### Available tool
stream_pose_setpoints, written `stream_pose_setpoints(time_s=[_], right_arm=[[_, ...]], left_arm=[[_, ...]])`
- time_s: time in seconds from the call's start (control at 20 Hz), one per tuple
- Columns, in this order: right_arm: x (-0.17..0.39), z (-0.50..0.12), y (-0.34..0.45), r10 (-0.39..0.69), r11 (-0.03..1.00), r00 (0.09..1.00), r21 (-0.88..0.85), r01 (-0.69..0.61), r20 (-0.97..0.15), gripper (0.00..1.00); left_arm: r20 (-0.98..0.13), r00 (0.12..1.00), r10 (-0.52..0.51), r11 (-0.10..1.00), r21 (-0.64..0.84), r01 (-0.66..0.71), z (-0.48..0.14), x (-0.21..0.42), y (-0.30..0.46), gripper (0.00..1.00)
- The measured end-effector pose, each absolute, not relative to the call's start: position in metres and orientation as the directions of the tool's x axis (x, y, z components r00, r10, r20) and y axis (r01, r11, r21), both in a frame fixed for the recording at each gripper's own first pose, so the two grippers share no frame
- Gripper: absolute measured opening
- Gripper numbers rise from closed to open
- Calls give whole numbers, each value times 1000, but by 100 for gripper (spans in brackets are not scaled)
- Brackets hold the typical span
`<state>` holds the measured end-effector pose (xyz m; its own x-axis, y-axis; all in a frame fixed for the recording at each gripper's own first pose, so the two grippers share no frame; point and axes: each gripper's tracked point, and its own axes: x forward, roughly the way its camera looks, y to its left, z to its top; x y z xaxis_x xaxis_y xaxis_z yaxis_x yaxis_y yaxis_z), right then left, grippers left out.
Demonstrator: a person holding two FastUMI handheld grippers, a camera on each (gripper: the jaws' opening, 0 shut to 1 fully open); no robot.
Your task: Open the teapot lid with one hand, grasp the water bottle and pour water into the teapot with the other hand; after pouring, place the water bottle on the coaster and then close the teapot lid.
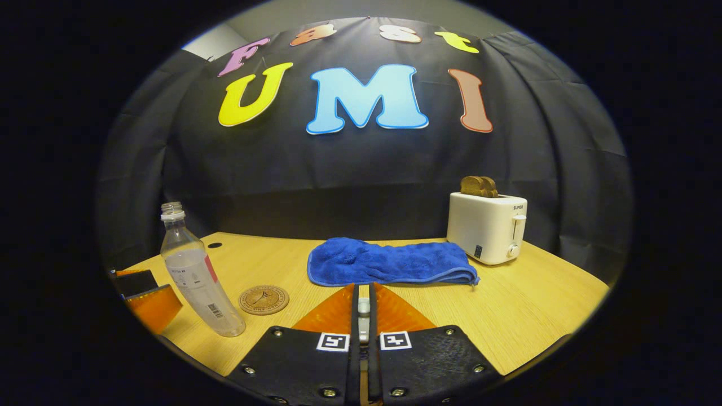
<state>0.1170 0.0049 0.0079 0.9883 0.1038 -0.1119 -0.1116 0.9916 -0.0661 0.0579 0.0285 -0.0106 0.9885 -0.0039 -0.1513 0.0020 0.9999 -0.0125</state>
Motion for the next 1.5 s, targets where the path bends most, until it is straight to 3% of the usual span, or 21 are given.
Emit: stream_pose_setpoints(time_s=[1.0, 1.05, 1.15, 1.5], right_arm=[[97, 50, -35, 56, 998, 998, -24, -56, 28, 5], [97, 50, -35, 56, 998, 998, -20, -55, 29, 5], [97, 50, -37, 55, 998, 998, -16, -54, 28, 5], [91, 60, -52, 42, 999, 998, -1, -42, 51, 5]], left_arm=[[-187, 981, 42, 987, 161, -12, -25, 111, 21, 100], [-186, 982, 33, 986, 166, -2, -27, 112, 17, 92], [-187, 982, 34, 982, 189, 2, -28, 113, 16, 88], [-188, 981, 45, 932, 363, 27, -17, 117, 13, 88]])
